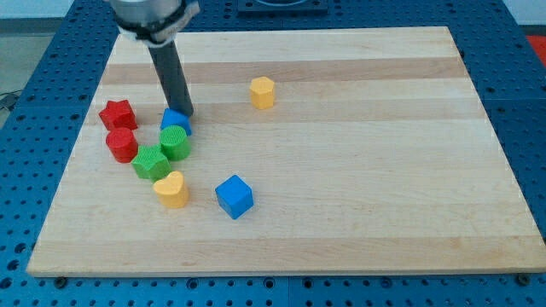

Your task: Move your arm to the top left side of the board

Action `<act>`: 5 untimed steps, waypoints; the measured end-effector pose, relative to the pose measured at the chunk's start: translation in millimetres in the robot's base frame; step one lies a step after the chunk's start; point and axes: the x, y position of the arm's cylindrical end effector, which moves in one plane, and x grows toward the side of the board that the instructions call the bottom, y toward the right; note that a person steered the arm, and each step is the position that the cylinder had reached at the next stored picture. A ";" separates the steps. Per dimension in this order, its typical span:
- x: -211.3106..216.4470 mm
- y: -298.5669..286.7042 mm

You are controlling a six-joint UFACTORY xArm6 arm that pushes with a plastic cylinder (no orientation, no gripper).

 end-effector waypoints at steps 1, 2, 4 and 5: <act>47.4 11.4; 65.3 18.7; -30.9 45.9; -77.7 36.3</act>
